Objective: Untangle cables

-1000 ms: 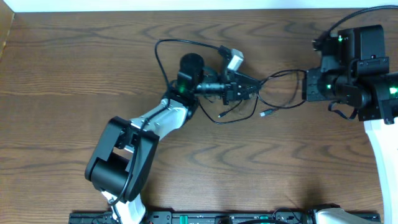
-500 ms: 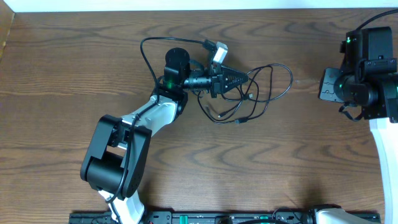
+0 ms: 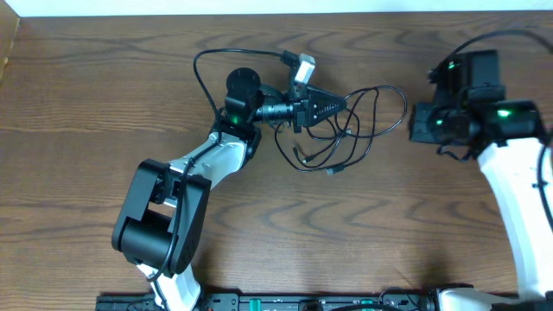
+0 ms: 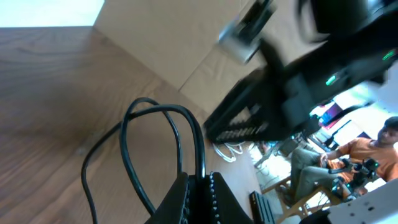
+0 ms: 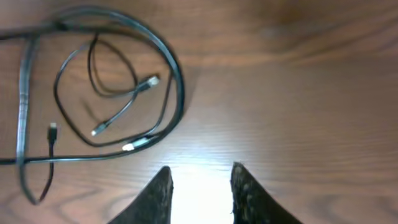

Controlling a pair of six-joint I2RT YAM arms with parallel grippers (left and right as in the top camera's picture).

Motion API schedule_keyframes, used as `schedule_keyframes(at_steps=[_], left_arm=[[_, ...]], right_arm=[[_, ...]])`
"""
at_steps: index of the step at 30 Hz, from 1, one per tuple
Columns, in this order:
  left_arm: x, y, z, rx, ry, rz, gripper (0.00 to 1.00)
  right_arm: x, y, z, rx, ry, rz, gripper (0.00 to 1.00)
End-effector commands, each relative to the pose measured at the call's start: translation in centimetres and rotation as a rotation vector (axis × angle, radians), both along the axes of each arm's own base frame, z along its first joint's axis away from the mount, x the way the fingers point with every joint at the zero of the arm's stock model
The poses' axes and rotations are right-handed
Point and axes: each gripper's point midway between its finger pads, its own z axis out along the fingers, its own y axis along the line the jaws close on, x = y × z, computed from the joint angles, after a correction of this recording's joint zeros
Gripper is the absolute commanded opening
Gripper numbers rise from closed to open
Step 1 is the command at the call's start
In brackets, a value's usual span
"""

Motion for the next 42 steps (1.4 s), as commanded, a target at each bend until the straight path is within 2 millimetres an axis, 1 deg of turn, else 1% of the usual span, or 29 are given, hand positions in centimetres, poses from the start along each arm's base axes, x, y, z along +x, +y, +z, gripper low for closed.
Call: schedule_keyframes(at_steps=[1, 3, 5, 7, 14, 15, 17, 18, 19, 20, 22, 24, 26, 29, 31, 36, 39, 40, 41, 42], left_arm=[[-0.4, -0.1, 0.0, -0.003, 0.037, -0.024, 0.08], [-0.5, -0.2, 0.0, -0.003, 0.038, -0.028, 0.08], [-0.6, -0.4, 0.0, -0.003, 0.037, -0.033, 0.08], [-0.8, -0.6, 0.0, -0.003, 0.037, -0.037, 0.08], [-1.5, -1.4, 0.0, -0.003, 0.037, -0.06, 0.07], [-1.6, -1.5, 0.0, -0.003, 0.037, -0.061, 0.08], [-1.7, -1.7, 0.2, -0.008, 0.026, -0.065, 0.08], [-1.8, -1.7, 0.4, -0.014, 0.02, -0.065, 0.08], [-1.8, -1.7, 0.6, -0.02, 0.019, -0.064, 0.08], [-1.8, -1.7, 0.9, -0.029, 0.014, -0.066, 0.08], [-1.9, -1.6, 1.4, -0.043, 0.005, -0.066, 0.08], [-1.8, -1.5, 1.7, -0.051, 0.0, -0.064, 0.08], [-1.6, -1.3, 1.8, -0.052, -0.002, -0.059, 0.08], [-1.1, -0.7, 1.7, -0.052, -0.001, -0.042, 0.08], [-0.6, -0.1, 1.7, -0.052, -0.001, -0.026, 0.08], [1.0, 1.8, 1.7, -0.051, 0.006, 0.023, 0.08], [1.9, 3.2, 1.7, -0.05, 0.018, 0.049, 0.08], [2.1, 3.7, 1.7, -0.049, 0.023, 0.054, 0.08], [2.2, 4.0, 1.7, -0.049, 0.033, 0.057, 0.08], [2.3, 4.2, 1.7, -0.049, 0.039, 0.057, 0.07]], right_arm=[[-0.3, 1.9, -1.2, 0.115, 0.019, 0.016, 0.29], [0.0, 2.1, -2.2, 0.123, 0.009, 0.012, 0.29], [0.1, 2.7, -2.6, 0.141, 0.001, 0.025, 0.29], [0.4, 3.1, -2.6, 0.16, -0.013, 0.036, 0.31], [1.6, 3.5, -2.3, 0.174, -0.059, 0.029, 0.37], [1.8, 3.6, -2.3, 0.173, -0.061, 0.032, 0.4], [2.1, 3.8, -3.0, 0.165, -0.052, 0.034, 0.4], [2.2, 3.8, -3.6, 0.157, -0.037, 0.03, 0.3], [2.2, 3.8, -4.3, 0.147, -0.02, 0.029, 0.08], [2.2, 3.8, -5.0, 0.135, -0.001, 0.026, 0.01], [2.3, 3.4, -6.4, 0.11, 0.038, 0.009, 0.01], [2.3, 2.1, -7.6, 0.064, 0.076, -0.083, 0.01], [2.0, 0.0, -8.2, -0.011, 0.099, -0.191, 0.01], [1.4, -3.0, -8.3, -0.107, 0.114, -0.299, 0.01], [0.8, -4.8, -8.4, -0.155, 0.131, -0.342, 0.01], [-0.9, -9.2, -8.6, -0.257, 0.186, -0.45, 0.01], [-1.4, -11.2, -8.6, -0.259, 0.205, -0.505, 0.01], [-1.6, -11.5, -8.7, -0.248, 0.21, -0.517, 0.01], [-1.6, -11.5, -8.7, -0.229, 0.215, -0.518, 0.01], [-1.5, -11.2, -8.8, -0.198, 0.218, -0.495, 0.01]])
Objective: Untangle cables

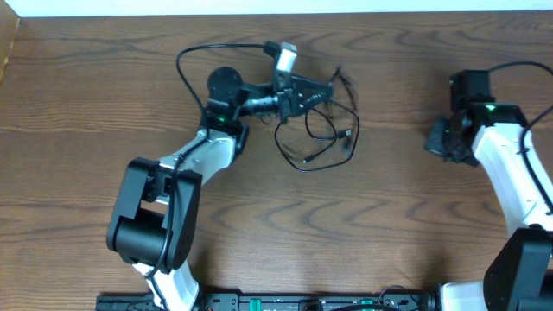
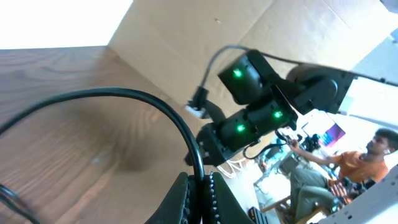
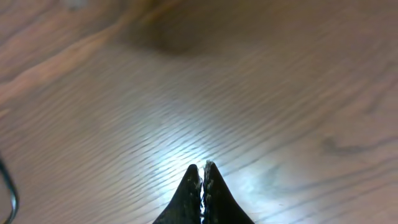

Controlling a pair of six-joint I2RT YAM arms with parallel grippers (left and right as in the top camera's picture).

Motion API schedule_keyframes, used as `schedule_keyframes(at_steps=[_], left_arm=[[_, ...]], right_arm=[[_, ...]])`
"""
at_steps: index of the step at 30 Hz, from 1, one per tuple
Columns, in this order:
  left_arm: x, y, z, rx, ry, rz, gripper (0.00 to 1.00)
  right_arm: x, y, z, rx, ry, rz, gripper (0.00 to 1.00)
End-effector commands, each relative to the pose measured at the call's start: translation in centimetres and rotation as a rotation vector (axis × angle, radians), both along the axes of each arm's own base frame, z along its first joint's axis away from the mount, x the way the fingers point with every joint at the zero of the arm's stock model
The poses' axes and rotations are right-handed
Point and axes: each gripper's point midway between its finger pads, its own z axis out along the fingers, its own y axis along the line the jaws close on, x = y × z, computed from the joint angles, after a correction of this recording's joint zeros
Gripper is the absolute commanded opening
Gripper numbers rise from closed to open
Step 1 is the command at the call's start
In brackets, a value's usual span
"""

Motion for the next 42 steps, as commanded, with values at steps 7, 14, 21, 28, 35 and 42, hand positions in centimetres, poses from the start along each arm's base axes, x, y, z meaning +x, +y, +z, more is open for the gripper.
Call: schedule_keyframes(at_steps=[7, 14, 21, 28, 35, 42], left_arm=[[-0.1, 0.7, -0.1, 0.003, 0.012, -0.023, 0.08], [-0.4, 0.5, -0.1, 0.003, 0.027, -0.036, 0.08], [-2.1, -1.2, 1.4, -0.032, -0.004, -0.092, 0.08], [-4.5, -2.5, 4.0, -0.1, -0.055, -0.157, 0.08], [-5.3, -2.2, 5.2, -0.132, -0.072, -0.174, 0.08], [-5.6, -2.2, 5.7, -0.141, -0.072, -0.178, 0.08]], right_arm=[[1.8, 11.6, 2.7, 0.492, -0.218, 0.741, 0.19], [0.9, 16.9, 6.1, 0.698, -0.397, 1.048, 0.31], [2.9, 18.2, 5.5, 0.644, -0.375, 0.93, 0.27], [5.5, 18.4, 4.1, 0.502, -0.338, 0.646, 0.27], [6.3, 18.5, 4.1, 0.475, -0.351, 0.537, 0.34], [5.9, 19.4, 2.6, 0.462, -0.302, 0.532, 0.37]])
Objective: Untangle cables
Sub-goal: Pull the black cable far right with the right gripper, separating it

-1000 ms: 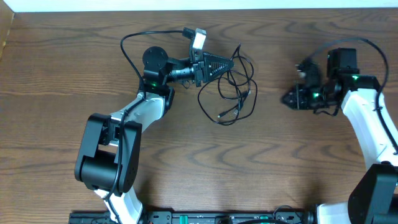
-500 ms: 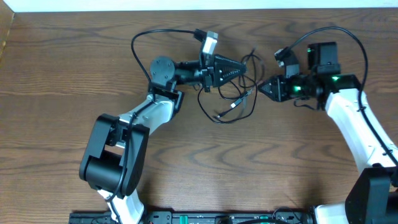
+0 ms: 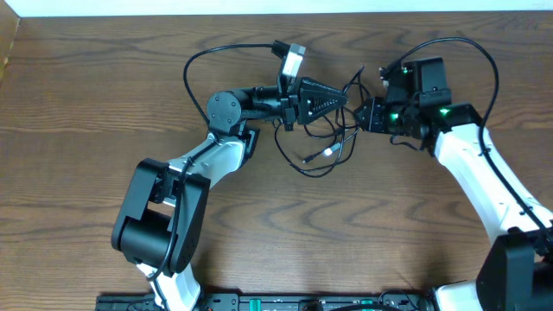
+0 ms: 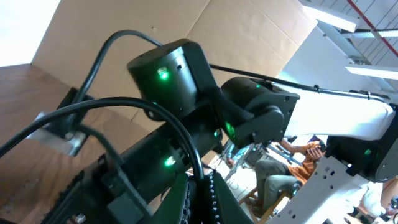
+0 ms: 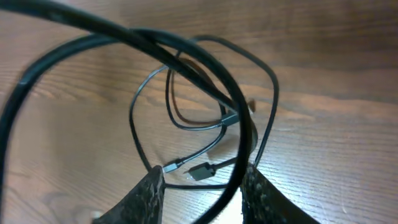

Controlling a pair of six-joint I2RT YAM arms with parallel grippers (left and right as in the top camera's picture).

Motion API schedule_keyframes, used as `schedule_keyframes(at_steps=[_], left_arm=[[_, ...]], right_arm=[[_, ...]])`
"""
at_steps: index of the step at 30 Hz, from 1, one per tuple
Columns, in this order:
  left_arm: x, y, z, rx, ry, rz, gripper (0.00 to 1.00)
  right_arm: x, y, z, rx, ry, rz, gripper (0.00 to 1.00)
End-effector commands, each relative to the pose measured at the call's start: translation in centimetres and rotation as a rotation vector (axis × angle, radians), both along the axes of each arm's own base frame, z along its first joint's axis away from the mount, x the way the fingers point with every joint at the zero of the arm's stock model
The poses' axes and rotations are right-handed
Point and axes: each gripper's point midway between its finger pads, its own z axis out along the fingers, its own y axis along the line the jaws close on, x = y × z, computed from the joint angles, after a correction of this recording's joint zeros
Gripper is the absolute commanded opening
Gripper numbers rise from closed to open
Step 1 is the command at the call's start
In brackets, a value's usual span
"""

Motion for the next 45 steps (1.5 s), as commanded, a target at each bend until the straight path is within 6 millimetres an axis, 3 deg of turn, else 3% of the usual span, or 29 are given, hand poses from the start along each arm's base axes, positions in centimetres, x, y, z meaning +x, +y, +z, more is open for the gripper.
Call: schedule_keyframes(at_steps=[1, 2, 5, 9, 16, 22, 26, 34, 36, 38, 40, 45], left_arm=[[-0.5, 0.1, 0.5, -0.003, -0.003, -0.014, 0.08], [-0.5, 0.1, 0.5, -0.003, -0.005, -0.014, 0.08], [-0.5, 0.1, 0.7, -0.004, -0.008, -0.014, 0.08], [-0.5, 0.3, 0.6, 0.0, -0.029, -0.011, 0.08], [0.4, 1.6, 0.2, 0.018, -0.046, 0.013, 0.08], [2.3, 4.6, -0.2, 0.04, -0.063, 0.073, 0.08], [3.5, 6.9, -0.4, 0.055, -0.06, 0.119, 0.08], [3.6, 7.8, -0.7, 0.074, -0.058, 0.116, 0.08], [3.4, 7.7, -0.9, 0.084, -0.061, 0.101, 0.07], [3.1, 7.7, -1.2, 0.097, -0.065, 0.082, 0.08], [2.8, 7.7, -1.4, 0.11, -0.075, 0.066, 0.08], [2.4, 7.6, -1.7, 0.124, -0.091, 0.047, 0.08]], right_arm=[[-0.3, 0.4, -1.6, -0.024, 0.045, -0.021, 0.3], [-0.3, 0.4, -1.9, -0.031, 0.055, -0.027, 0.01], [-0.5, -1.3, -3.4, -0.099, 0.109, -0.123, 0.01], [-2.1, -7.3, -5.3, -0.333, 0.205, -0.391, 0.01], [-5.0, -14.4, -5.9, -0.496, 0.33, -0.556, 0.01], [-6.9, -19.8, -6.1, -0.51, 0.426, -0.697, 0.01], [-7.6, -21.9, -6.1, -0.512, 0.453, -0.717, 0.01], [-7.2, -21.9, -6.1, -0.489, 0.441, -0.732, 0.01], [-6.3, -20.8, -6.2, -0.43, 0.417, -0.674, 0.01], [-4.7, -18.5, -5.8, -0.338, 0.351, -0.503, 0.01], [-3.8, -16.6, -4.8, -0.257, 0.292, -0.394, 0.01], [-3.8, -16.1, -1.1, -0.222, 0.187, -0.386, 0.01]])
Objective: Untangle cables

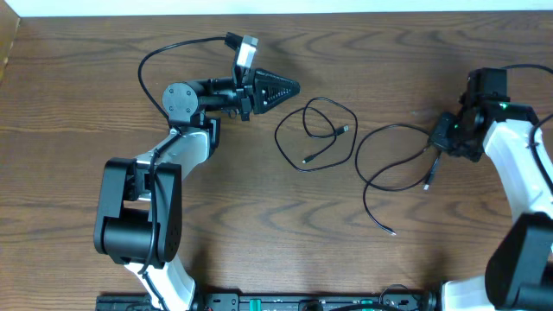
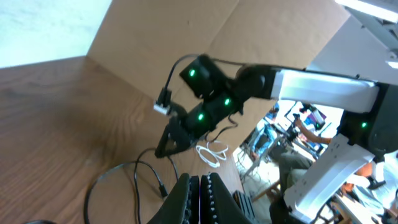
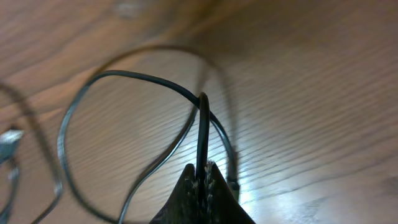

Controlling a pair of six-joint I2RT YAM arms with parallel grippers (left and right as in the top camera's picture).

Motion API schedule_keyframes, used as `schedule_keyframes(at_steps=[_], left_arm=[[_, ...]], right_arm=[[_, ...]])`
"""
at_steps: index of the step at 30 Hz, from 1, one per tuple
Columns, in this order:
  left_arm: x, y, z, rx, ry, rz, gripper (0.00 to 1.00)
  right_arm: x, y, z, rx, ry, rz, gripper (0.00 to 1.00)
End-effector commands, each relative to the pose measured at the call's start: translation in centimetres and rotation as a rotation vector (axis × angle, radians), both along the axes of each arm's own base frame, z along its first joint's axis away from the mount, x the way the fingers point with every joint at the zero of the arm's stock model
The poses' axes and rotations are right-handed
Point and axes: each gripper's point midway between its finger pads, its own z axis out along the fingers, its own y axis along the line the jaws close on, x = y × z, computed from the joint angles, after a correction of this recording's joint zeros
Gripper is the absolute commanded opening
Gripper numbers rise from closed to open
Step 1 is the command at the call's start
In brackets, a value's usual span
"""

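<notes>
Two black cables lie apart on the wooden table. A thin cable [image 1: 324, 136] with small plugs is coiled at the middle; the left wrist view shows it as the thin cable [image 2: 146, 165]. My left gripper [image 1: 294, 86] [image 2: 200, 180] hovers left of it, shut, with nothing between its fingers. A longer cable [image 1: 393, 128] loops to the right, its tail running toward the front. My right gripper [image 1: 436, 143] [image 3: 202, 167] is shut on that cable [image 3: 202, 124] at the loop's right end.
The left arm's own lead [image 1: 160, 53] arcs over the table at the back left. The right arm's lead [image 1: 523, 66] sits at the far right. A cardboard wall [image 2: 186, 37] stands beyond the table's edge.
The left gripper has let go of the thick cable and now sits further left, shut on nothing. The right gripper, open at the tangle before, is shut on that cable and further right. The cables lie apart.
At first my left gripper held a cable at the tangle while the right stood open far right. Then the left had shifted left with it, the right shut on nothing. Later the right was open at the tangle. Now it holds the longer cable, separate from the thin one.
</notes>
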Motion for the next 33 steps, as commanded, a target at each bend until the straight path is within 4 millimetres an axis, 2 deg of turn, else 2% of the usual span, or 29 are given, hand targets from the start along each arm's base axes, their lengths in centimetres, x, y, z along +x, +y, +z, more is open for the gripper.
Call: schedule_keyframes(at_steps=[1, 4, 5, 6, 11, 14, 16, 19, 24, 29, 33], left_arm=[[-0.8, -0.1, 0.4, 0.022, -0.067, -0.036, 0.08], [-0.7, -0.1, -0.4, 0.034, -0.06, -0.039, 0.08], [-0.5, -0.1, -1.0, 0.041, -0.05, -0.036, 0.07], [-0.4, -0.1, -1.5, 0.046, -0.043, -0.034, 0.07], [0.9, -0.2, -5.5, 0.081, 0.052, 0.029, 0.08], [1.4, -0.1, -8.5, 0.122, 0.12, 0.083, 0.08], [1.6, 0.1, -10.4, 0.157, 0.164, 0.12, 0.07], [1.6, 0.4, -13.0, 0.213, 0.213, 0.167, 0.08], [1.5, 1.0, -16.3, 0.308, 0.307, 0.227, 0.08], [0.5, 1.0, -17.8, 0.353, 0.352, 0.214, 0.08], [0.3, 0.2, -18.4, 0.384, 0.359, 0.22, 0.08]], right_arm=[[0.0, 1.4, 4.5, 0.035, -0.139, 0.083, 0.01], [-0.5, 1.4, 8.8, 0.007, -0.269, 0.102, 0.01], [-1.0, 1.5, 11.3, -0.009, -0.34, 0.117, 0.01], [-1.3, 1.7, 12.8, -0.016, -0.378, 0.13, 0.01], [-4.5, 3.0, 21.4, -0.07, -0.597, 0.257, 0.01], [-6.5, 4.2, 25.1, -0.094, -0.702, 0.35, 0.01], [-7.7, 4.5, 26.8, -0.115, -0.748, 0.382, 0.01], [-8.5, 4.5, 27.4, -0.153, -0.759, 0.416, 0.01], [-8.1, 3.0, 25.2, -0.204, -0.652, 0.377, 0.01], [-5.7, 1.7, 22.5, -0.217, -0.541, 0.352, 0.01], [-2.7, 0.4, 19.9, -0.232, -0.462, 0.324, 0.01]])
